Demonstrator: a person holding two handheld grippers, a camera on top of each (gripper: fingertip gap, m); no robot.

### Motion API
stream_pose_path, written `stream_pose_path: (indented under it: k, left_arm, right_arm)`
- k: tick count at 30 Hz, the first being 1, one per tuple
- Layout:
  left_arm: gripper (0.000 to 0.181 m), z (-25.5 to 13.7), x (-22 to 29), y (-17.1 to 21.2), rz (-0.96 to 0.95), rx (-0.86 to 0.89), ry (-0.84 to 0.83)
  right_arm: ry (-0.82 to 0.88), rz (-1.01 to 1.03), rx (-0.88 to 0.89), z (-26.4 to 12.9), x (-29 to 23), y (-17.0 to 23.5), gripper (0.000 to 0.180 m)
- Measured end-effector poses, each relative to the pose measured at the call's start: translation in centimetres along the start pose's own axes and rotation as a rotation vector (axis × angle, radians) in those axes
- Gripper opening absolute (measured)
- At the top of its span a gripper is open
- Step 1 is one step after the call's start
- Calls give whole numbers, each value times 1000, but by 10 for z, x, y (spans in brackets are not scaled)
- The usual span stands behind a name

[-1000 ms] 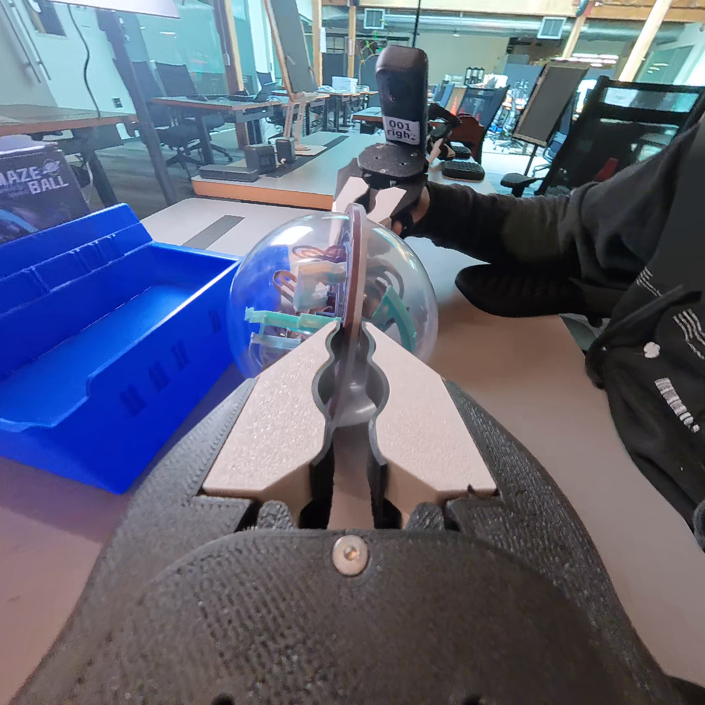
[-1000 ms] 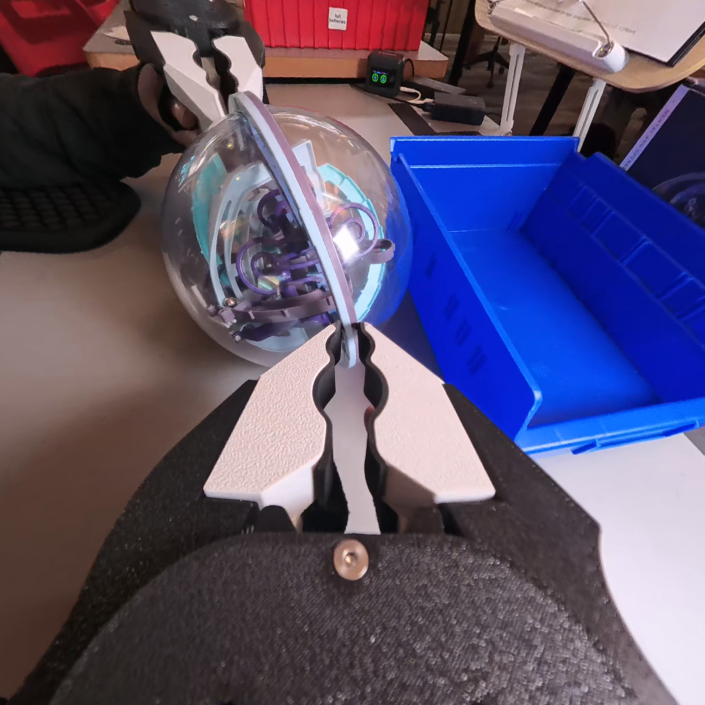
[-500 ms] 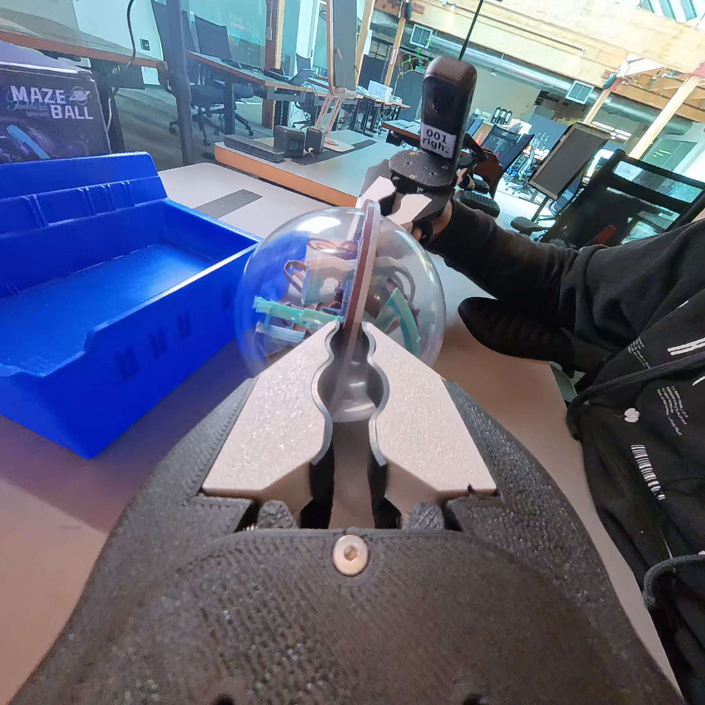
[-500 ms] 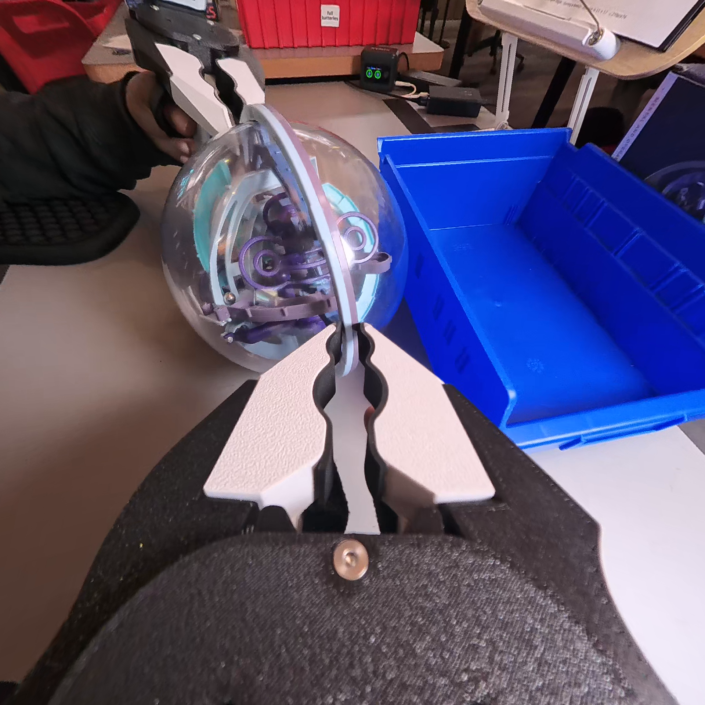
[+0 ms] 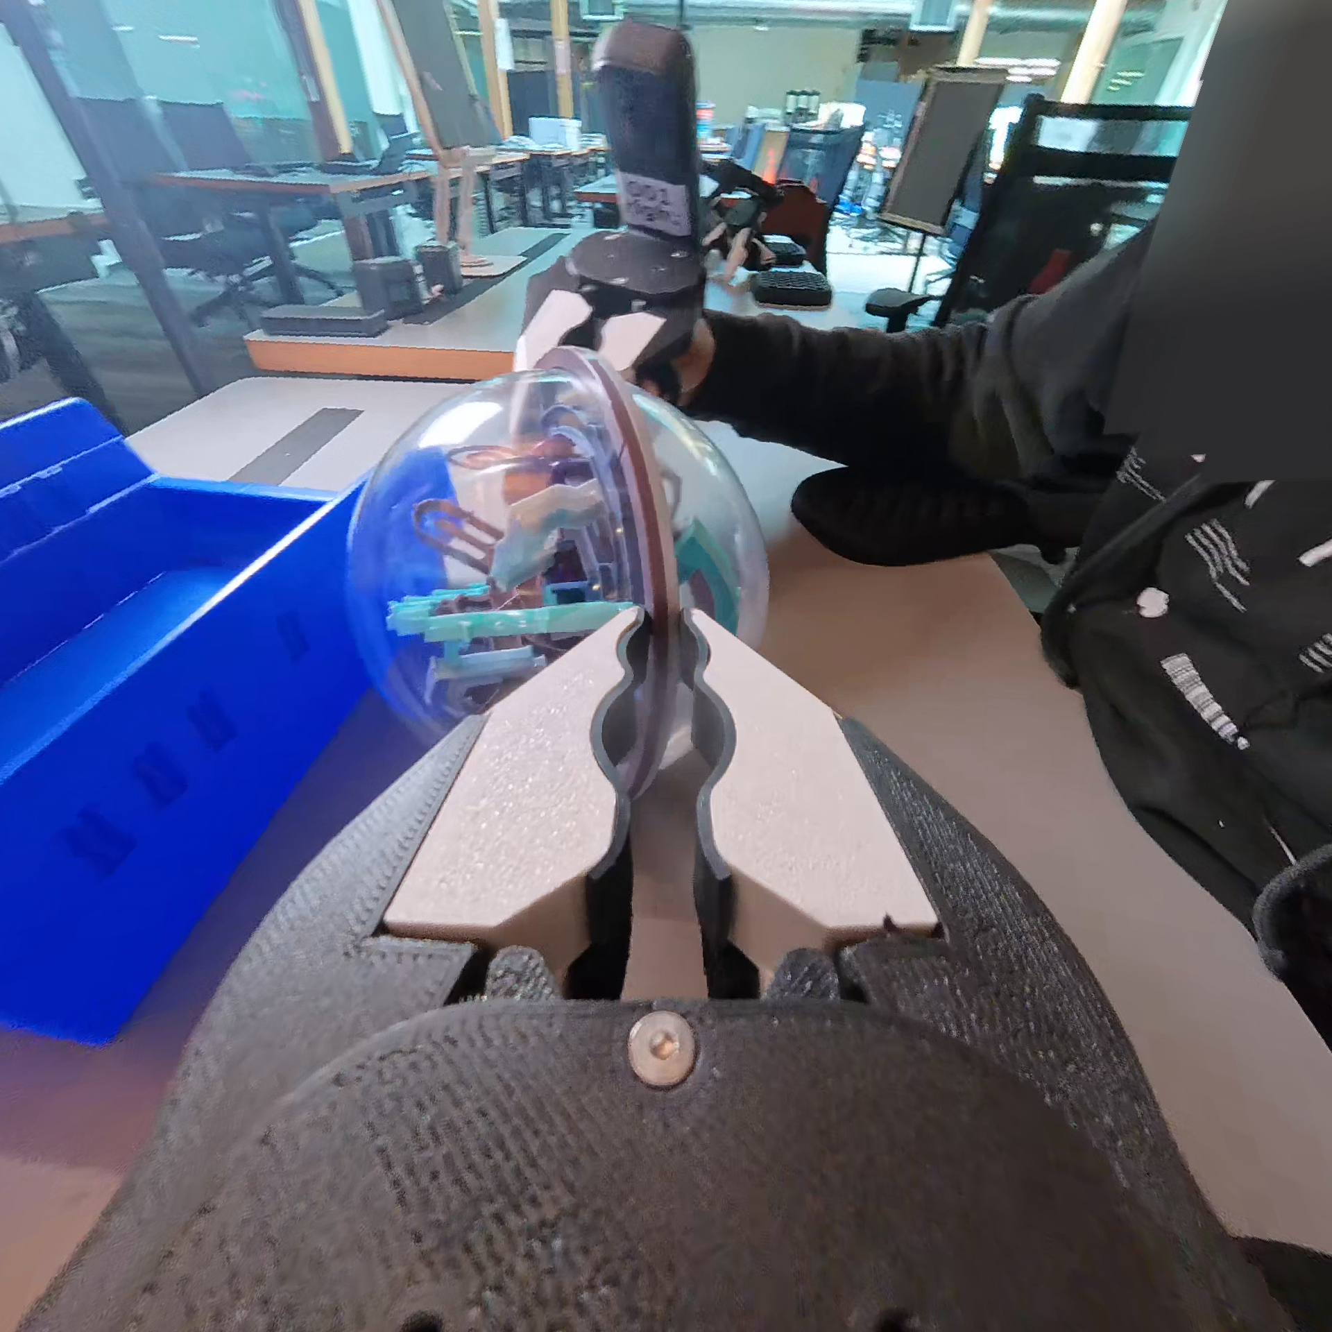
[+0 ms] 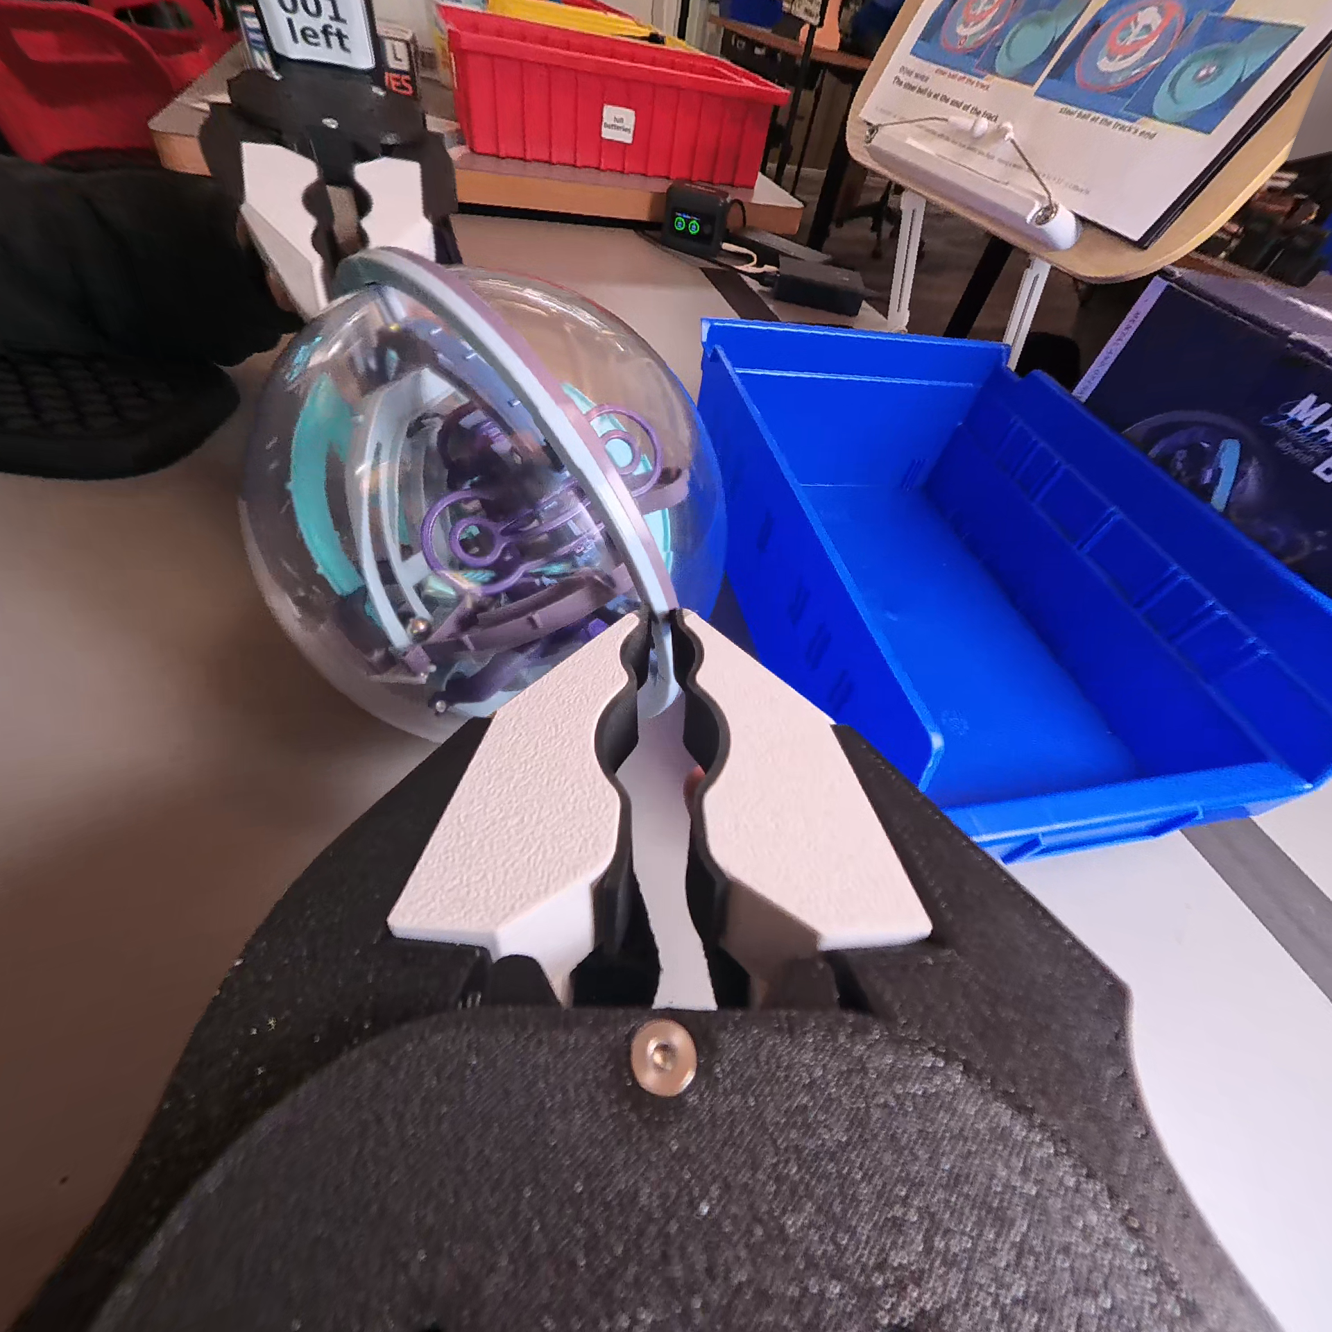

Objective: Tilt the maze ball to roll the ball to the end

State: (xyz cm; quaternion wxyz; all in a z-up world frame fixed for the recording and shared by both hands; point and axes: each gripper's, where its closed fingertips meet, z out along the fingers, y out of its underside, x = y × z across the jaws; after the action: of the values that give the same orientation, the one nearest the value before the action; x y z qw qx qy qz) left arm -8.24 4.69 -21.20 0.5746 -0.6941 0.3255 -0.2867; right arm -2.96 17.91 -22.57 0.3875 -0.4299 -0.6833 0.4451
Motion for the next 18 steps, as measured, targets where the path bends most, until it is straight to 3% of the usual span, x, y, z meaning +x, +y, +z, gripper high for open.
stream_pose_path:
  k: [18]
  left_arm:
    - [4,17,31,2,106,-37,91]
  right_arm:
    - [12,-82,52,2,-5,12,0]
